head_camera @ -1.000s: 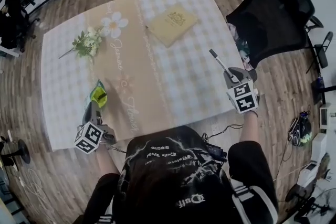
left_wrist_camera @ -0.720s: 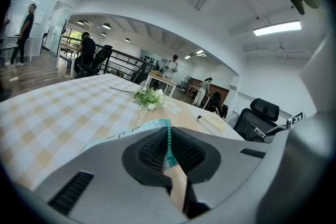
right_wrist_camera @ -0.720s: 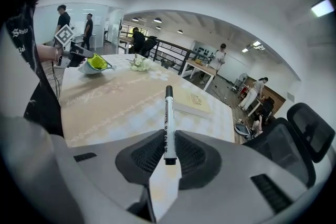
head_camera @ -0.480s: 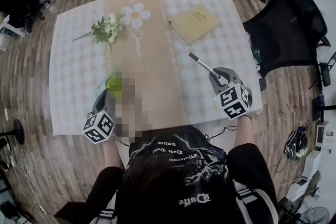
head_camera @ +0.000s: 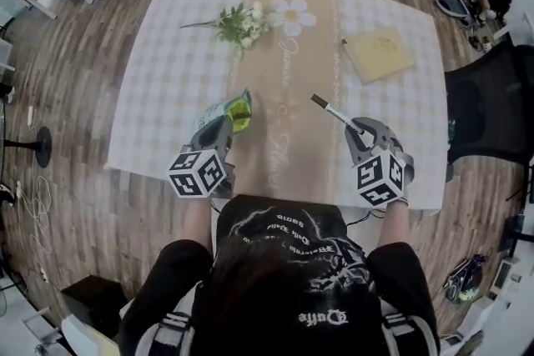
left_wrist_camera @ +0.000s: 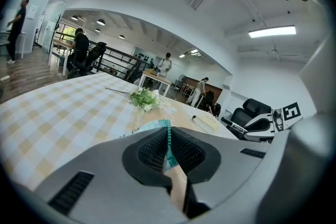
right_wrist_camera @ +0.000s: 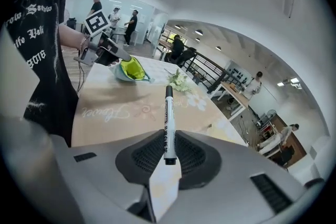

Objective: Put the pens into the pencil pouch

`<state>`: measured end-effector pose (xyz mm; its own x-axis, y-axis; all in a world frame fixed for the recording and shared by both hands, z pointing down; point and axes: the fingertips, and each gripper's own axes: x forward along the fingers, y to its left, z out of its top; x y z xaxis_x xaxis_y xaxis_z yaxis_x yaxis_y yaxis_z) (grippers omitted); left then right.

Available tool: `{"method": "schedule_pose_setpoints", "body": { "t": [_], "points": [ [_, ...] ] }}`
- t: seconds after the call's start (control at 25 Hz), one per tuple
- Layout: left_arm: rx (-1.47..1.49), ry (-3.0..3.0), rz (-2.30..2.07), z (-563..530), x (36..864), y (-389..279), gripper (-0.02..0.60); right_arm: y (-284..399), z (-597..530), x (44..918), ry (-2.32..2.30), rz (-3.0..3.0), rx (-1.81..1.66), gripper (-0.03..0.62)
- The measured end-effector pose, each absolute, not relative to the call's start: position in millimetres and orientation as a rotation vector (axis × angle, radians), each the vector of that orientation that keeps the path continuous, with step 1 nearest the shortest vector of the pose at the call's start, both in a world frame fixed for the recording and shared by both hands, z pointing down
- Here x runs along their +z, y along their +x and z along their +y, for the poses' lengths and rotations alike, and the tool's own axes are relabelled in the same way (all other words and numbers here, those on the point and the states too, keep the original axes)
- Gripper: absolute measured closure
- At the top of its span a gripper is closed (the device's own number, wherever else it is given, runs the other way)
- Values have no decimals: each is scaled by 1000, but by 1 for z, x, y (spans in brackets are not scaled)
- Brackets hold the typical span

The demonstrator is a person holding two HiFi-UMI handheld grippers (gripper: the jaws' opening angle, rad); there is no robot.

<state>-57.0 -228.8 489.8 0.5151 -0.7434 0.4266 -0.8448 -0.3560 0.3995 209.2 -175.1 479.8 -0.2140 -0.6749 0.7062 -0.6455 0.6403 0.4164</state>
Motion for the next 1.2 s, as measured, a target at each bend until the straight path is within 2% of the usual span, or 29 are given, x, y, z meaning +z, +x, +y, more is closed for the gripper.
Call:
{"method": "schedule_pose_setpoints", "body": {
  "t": [0.4,1.2],
  "points": [
    [207,2211,-1216,-224,475,-70,548,98,-183,478,793,-1980,-159,519],
    [206,2322,-1048,-210,476,-81,548,-15,-184,513,535,-1903,-282,519]
  ]
}}
